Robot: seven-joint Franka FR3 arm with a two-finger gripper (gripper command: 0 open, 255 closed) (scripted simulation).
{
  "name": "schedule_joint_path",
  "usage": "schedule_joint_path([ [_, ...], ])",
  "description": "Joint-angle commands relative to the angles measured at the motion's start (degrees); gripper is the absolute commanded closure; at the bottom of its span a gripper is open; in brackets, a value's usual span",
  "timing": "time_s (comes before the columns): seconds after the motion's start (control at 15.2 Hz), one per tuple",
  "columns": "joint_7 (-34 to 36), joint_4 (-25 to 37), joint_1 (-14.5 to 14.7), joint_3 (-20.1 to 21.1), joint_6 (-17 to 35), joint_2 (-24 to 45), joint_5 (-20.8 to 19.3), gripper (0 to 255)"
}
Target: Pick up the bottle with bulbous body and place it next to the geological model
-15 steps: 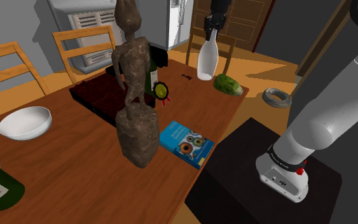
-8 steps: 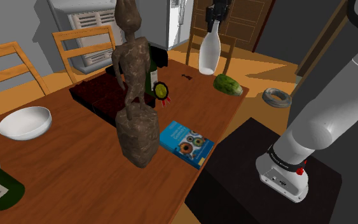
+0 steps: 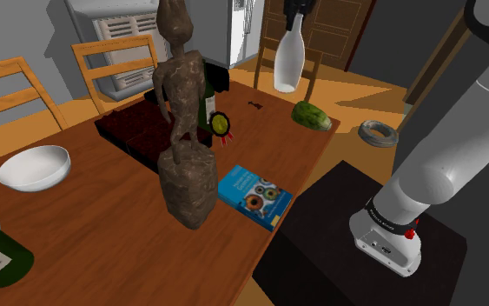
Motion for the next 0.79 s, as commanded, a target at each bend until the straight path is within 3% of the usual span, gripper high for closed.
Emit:
schedule_joint_path([
  [0.0, -0.11, 2.63, -0.05, -0.06, -1.89, 0.74, 0.11, 255],
  [0.73, -0.63, 19.07, -0.51, -0.43, -12.71, 6.43, 0.99, 255],
])
